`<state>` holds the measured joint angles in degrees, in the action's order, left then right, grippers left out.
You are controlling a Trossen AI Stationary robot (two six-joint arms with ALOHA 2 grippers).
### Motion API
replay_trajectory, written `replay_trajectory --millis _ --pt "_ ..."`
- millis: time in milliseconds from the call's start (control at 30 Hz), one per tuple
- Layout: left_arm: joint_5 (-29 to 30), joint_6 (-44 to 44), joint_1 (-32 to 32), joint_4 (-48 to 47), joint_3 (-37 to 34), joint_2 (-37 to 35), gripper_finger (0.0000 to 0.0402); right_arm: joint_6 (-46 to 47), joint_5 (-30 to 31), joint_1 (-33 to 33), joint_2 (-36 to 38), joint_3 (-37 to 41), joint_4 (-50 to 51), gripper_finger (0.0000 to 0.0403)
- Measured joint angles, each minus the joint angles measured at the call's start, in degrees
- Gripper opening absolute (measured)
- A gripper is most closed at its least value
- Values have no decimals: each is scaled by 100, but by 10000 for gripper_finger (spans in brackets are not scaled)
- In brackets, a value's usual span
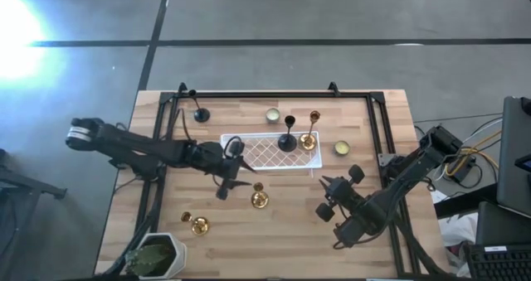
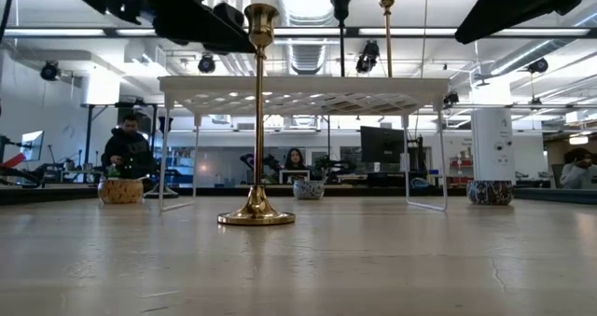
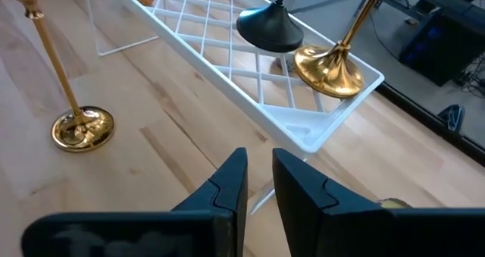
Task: Pick & Place candle stick holders
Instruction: Put the right golden candle holder on the shelf
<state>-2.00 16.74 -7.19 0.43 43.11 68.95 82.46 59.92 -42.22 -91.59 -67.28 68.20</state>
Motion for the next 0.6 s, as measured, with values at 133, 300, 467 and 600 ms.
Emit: replay_trajectory --millis 133,300,467,600 --pt "510 -4 -384 -425 217 -64 204 8 1 0 1 36 -15 58" --pt "1385 -307 -894 -861 371 -28 204 8 2 -2 2 41 -149 52" --pt "1654 -1245 -1135 -882 401 -31 204 8 2 -2 1 43 -163 56" --pt "1691 -1800 -1259 -842 354 -25 204 8 2 -2 2 43 -207 60"
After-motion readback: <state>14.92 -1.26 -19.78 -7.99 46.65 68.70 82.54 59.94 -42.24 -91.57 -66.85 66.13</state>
